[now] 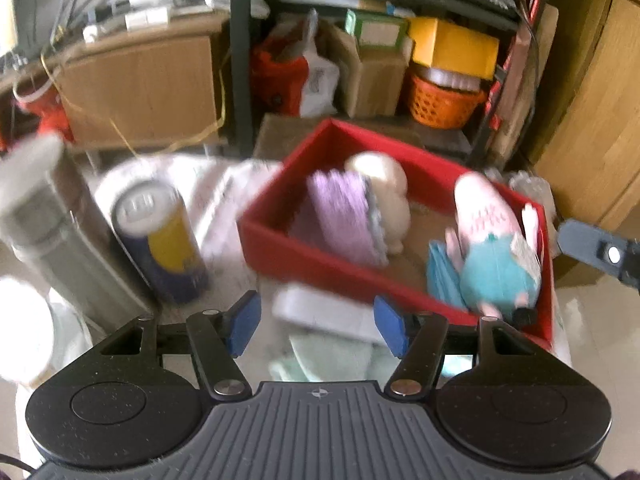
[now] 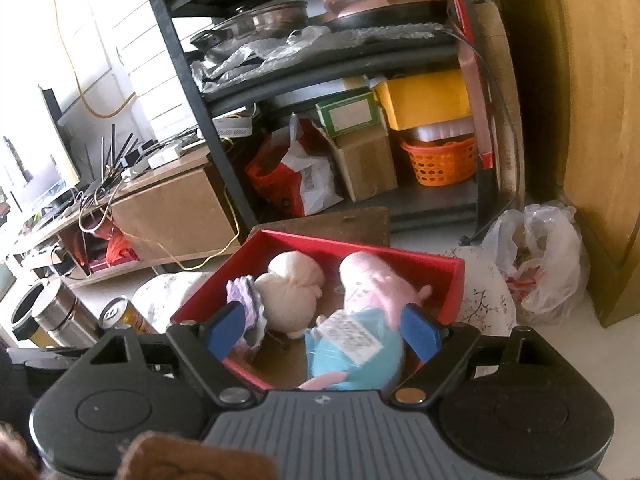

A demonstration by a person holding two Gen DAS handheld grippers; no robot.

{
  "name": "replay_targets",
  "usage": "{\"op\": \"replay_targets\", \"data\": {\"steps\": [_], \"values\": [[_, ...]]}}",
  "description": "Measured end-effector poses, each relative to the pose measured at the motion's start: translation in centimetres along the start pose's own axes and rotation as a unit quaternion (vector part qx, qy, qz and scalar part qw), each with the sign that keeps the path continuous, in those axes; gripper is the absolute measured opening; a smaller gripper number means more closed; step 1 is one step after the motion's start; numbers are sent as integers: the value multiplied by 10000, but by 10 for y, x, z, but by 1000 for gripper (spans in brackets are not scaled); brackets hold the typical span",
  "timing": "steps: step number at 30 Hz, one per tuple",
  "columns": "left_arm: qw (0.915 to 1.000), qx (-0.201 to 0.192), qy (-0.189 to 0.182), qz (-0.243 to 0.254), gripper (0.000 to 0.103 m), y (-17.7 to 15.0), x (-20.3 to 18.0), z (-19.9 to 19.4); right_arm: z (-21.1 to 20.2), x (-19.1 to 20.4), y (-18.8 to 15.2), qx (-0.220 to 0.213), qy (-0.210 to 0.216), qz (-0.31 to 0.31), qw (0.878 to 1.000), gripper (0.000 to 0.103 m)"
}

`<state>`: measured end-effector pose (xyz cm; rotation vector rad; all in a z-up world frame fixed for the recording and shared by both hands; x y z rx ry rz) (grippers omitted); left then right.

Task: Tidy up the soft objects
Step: 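Grasp the mint-green towel with the left tool while the right tool grasps the maroon knit hat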

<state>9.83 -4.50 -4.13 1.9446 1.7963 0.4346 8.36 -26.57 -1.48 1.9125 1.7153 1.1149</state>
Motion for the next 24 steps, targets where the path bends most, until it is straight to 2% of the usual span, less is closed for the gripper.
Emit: {"op": "replay_targets", "data": {"steps": [7,13,19,22,23,24], "values": [[9982,551,-170,169,63,-34,-18,16,-7,8,-14,96,52,-142,9998,58],[9947,954,-382,43,71,-50,-26,25,-17,6,-19,80,121,-83,9999,59],[9935,1122,-181,0,71,-56,-29,45,-21,1,-22,155,267,133,9994,59],[9934,1138,-89,-109,65,-58,-27,53,-23,0,-26,217,268,72,9994,59],[9938,1106,-83,-88,57,-57,-28,53,-24,0,-28,246,279,58,9993,59],[9942,1073,-91,-52,45,-57,-29,51,-26,-1,-30,285,292,36,9992,59]]}}
Point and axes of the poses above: each gripper's, at about its wrist camera, not at the fingertips, and z roughly the way its jaws point, x to its left, y to its top, the point moved 3 cm from there along z, roughly the way its jaws point, and after that the axes turned 2 degrees about x, right-handed, at the moved point
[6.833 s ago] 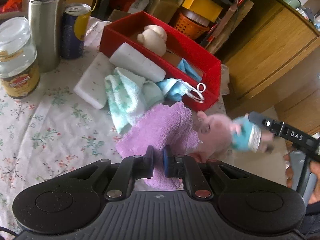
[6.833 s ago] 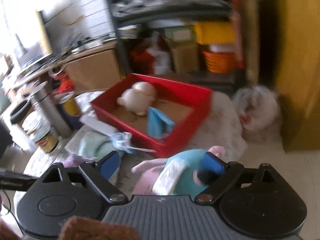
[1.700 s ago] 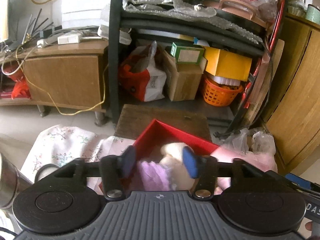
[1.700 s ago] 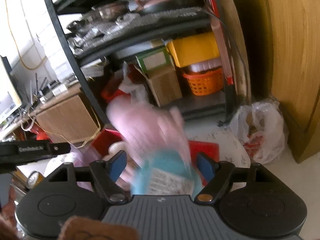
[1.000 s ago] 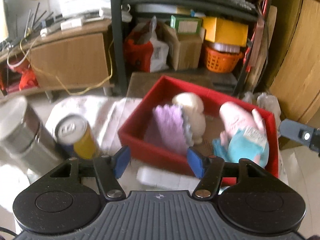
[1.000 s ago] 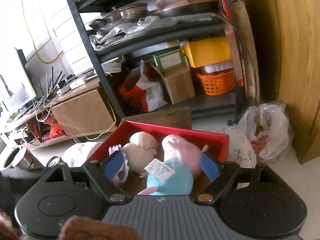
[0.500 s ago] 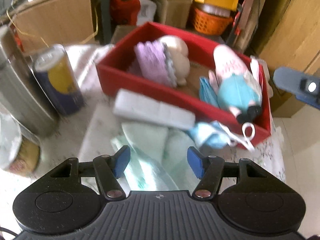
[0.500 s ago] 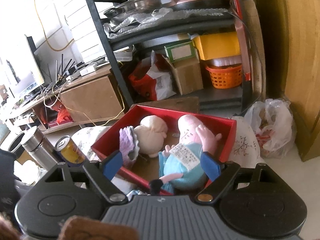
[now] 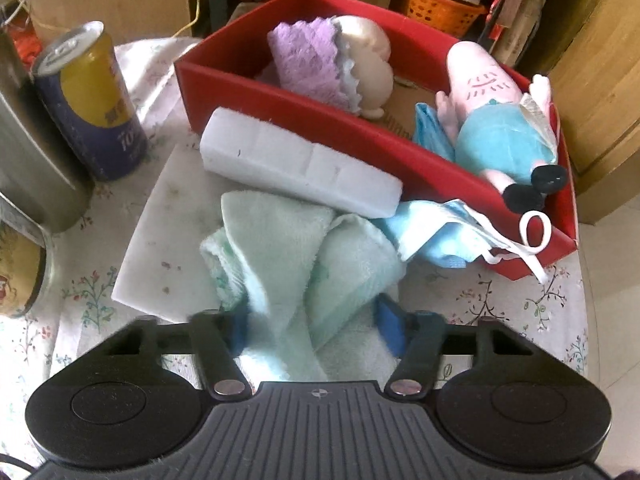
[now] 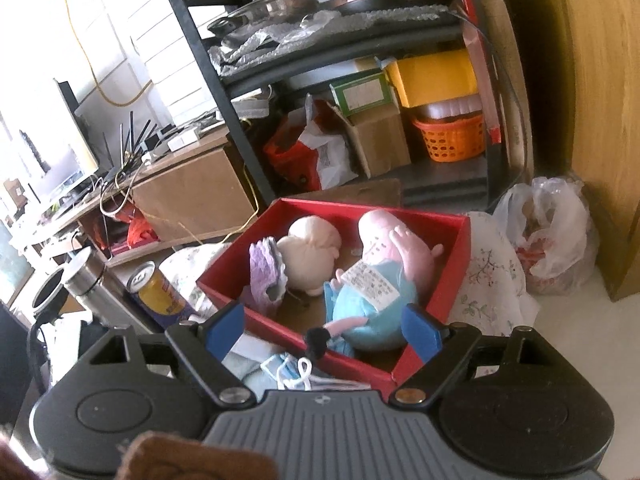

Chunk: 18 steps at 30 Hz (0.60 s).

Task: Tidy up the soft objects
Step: 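Grasp the mint-green towel with the left tool while the right tool grasps the maroon knit hat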

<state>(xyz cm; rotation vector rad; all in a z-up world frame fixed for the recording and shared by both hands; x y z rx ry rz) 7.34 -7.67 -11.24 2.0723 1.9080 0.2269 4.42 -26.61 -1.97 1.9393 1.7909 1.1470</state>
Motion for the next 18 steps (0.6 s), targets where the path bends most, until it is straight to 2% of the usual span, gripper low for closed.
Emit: {"op": "replay_targets", "data": {"steps": [3,9,15,18], "values": [[9999,-59,-127,-36,25,-1,1,-7,-5,2,-10,164,9,-124,9998,59],[9967,-154,-655,-447,4,-9,12,-34,-13,13,-47,706,8,-464,9964,59],[9919,-443,-1017,-612,1,-16,16,-70,-6,12,-91,1387,-91,-625,9883,59],[9920,-451,-1016,-603,0,-19,18,-73,1,15,-108,1651,-179,-737,9834,59]]}}
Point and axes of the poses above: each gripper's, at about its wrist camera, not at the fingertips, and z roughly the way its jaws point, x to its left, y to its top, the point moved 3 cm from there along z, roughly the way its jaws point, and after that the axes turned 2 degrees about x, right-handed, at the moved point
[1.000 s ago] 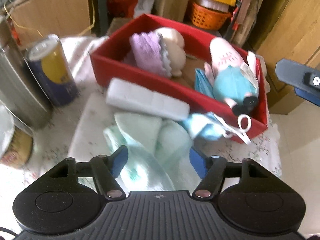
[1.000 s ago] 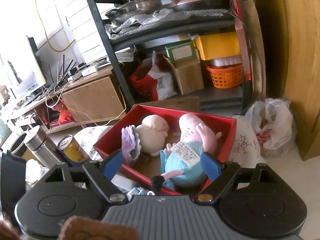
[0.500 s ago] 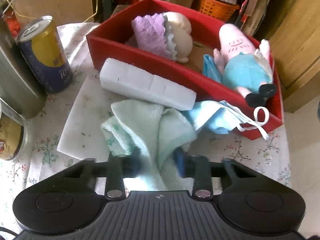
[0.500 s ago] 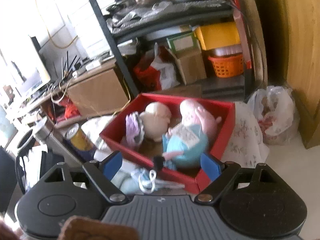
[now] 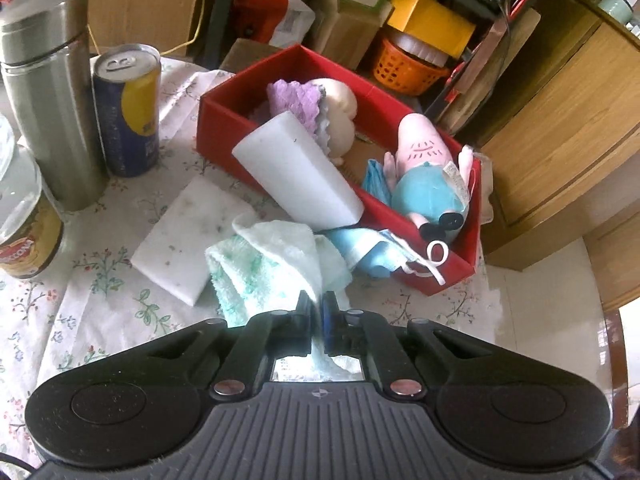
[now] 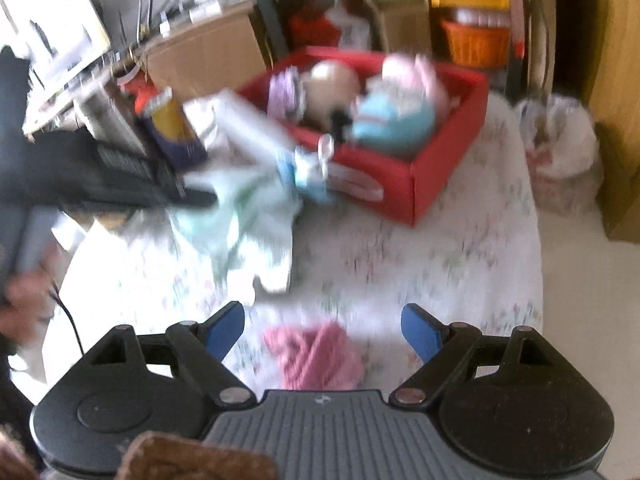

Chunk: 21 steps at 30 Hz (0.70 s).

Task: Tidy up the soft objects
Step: 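Grasp the mint-green towel with the left tool while the right tool grasps the maroon knit hat, then lift the mint towel with the left tool while the right tool carries the maroon hat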

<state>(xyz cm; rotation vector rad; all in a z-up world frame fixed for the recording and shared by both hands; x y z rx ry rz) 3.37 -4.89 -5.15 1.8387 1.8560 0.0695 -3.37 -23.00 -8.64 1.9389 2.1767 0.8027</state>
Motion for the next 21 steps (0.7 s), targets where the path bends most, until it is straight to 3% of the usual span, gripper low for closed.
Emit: {"op": "replay_targets", "data": {"steps": [6,8,9,12,16,21], "values": [[9997,111,-155,-178,0,0,6,3,27,5,-12,386,-55,-154,9991,58],[9995,-10,-268,-180,0,3,5,-5,34,7,-14,503,-114,-178,9985,45],[9993,-50,-311,-182,0,4,4,-8,36,6,-14,560,-127,-198,9982,29],[9985,-117,-478,-253,0,8,4,-16,34,5,-16,562,-113,-172,9982,21],[9957,-203,-839,-345,0,12,1,-29,25,1,-18,509,371,126,9979,14],[9909,-463,-1185,-438,0,18,-1,-54,3,-5,-6,118,856,547,9948,11]]}}
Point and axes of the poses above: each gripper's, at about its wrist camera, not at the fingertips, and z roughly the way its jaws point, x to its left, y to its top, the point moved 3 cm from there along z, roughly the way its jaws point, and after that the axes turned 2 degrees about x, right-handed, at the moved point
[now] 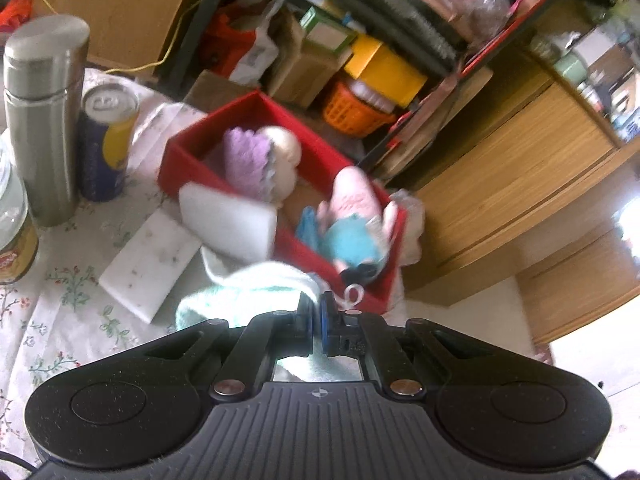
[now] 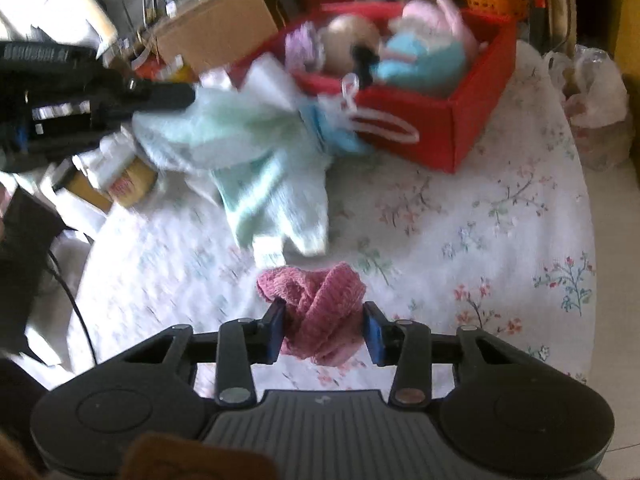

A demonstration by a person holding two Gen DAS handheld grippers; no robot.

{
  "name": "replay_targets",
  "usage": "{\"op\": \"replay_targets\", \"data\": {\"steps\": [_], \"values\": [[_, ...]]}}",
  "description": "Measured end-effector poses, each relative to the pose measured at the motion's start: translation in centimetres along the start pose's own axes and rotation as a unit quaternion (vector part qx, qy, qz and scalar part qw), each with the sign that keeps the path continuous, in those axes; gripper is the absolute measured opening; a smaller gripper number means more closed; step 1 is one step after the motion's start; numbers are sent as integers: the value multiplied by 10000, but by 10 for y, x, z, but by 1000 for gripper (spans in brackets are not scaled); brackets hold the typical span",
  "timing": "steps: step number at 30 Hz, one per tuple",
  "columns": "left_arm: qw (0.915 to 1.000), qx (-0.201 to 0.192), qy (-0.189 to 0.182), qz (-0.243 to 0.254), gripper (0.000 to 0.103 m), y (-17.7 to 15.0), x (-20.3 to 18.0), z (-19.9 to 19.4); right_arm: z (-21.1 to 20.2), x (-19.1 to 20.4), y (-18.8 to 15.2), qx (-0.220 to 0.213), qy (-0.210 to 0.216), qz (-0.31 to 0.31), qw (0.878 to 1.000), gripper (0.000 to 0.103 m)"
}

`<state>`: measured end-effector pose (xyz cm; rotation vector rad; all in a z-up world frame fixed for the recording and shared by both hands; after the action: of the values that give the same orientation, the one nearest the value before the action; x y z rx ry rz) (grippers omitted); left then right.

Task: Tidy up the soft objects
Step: 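Lift the mint towel with the left tool while the right tool carries the maroon hat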

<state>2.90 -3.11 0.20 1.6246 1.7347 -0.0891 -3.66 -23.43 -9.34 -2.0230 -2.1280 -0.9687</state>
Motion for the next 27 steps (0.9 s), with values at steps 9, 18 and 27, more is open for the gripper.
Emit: {"op": "replay_targets", "data": {"steps": [9,18,27], "values": [[9956,-403,-821,-221,0,18,-13,-36,-37,5,22,-795,764,546,9924,11],[9841,-914,-1510,-185,0,38,-45,-72,-76,8,51,-1642,1211,831,9754,11],[9786,-1120,-1726,-34,0,55,-68,-80,-106,7,79,-2316,1414,1009,9572,11]]}}
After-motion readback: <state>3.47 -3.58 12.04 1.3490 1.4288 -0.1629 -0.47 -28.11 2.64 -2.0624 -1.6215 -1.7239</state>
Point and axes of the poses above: each gripper's, at about its wrist camera, not at the fingertips, and z roughly the way its jaws point, x to its left, y to its top, the point moved 3 cm from there along z, roughly the way its jaws point, and after that the axes turned 2 degrees about x, right-handed, at the moved point
